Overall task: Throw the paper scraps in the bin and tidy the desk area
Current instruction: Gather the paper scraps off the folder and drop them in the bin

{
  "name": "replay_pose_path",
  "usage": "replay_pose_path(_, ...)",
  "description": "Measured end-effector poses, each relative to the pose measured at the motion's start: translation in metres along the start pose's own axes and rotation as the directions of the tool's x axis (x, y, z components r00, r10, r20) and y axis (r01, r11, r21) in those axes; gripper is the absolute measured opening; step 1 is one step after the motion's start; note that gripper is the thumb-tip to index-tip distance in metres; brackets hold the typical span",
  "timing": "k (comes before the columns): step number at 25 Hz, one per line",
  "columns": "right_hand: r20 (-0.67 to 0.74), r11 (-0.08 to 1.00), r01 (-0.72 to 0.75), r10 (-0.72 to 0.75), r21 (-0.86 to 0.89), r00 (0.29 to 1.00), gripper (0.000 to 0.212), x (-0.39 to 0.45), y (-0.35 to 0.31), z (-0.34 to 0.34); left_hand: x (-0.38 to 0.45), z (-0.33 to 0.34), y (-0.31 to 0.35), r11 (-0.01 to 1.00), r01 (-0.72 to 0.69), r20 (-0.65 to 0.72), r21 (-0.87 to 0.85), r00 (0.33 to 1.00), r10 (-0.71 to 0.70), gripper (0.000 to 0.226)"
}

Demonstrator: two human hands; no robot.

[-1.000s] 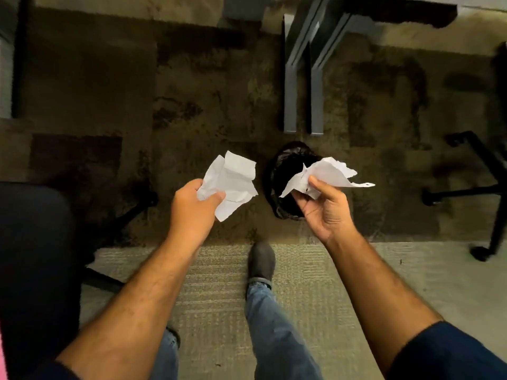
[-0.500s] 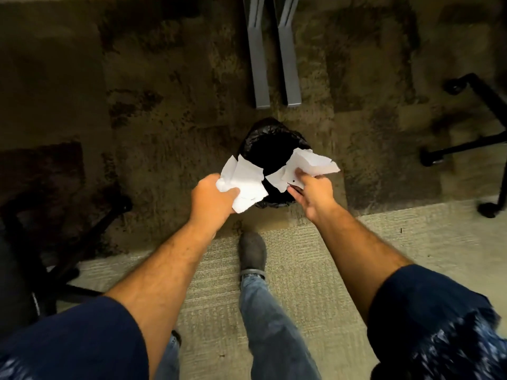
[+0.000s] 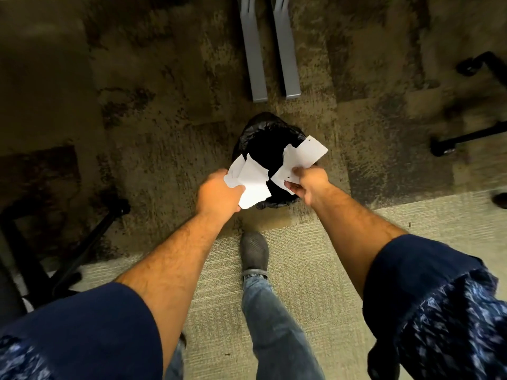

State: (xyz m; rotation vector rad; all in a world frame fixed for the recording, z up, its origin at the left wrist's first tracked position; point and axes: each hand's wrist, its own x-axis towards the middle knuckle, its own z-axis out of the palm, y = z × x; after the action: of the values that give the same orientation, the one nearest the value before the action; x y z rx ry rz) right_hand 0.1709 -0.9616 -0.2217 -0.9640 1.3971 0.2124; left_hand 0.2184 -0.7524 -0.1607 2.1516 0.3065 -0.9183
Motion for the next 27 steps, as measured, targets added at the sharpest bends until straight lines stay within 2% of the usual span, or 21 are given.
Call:
replay_pose_path(6, 0.074, 0.991, -0.092, 0.1, -0.1, 0.992, 0.03, 0.014, -0.015, 0.0, 0.005, 0.013, -0.002, 1.0, 0.001, 0.015, -0.019, 1.0, 0.0, 0.028)
replay_pose_path(11, 0.074, 0.988, -0.107, 0.115, -0.108, 0.991, 0.018, 0.018, -0.013, -0.011, 0.014, 0.026, 0.001, 0.999, 0.005, 0.012, -0.054, 1.0, -0.004, 0.049)
replay_pose_path(15, 0.131, 0.999, -0.047, 0.049, -0.018, 0.99, 0.018, 0.006, 0.001, -0.037, 0.031, 0.039, 0.002, 0.991, 0.069, 0.048, -0.113, 0.997, -0.064, 0.044)
replay_pose_path(21, 0.168, 0.998, -0.011, 0.022, -0.068, 0.986, 0.018, -0.029, 0.031, -0.084, 0.05, 0.071, 0.015, 0.984, 0.119, 0.1, -0.131, 0.989, -0.107, 0.048)
replay_pose_path(27, 0.13, 0.999, -0.048, 0.051, -0.022, 0.99, 0.016, -0.042, 0.043, -0.097, 0.068, 0.094, 0.029, 0.998, 0.041, 0.044, -0.057, 0.998, -0.039, 0.046)
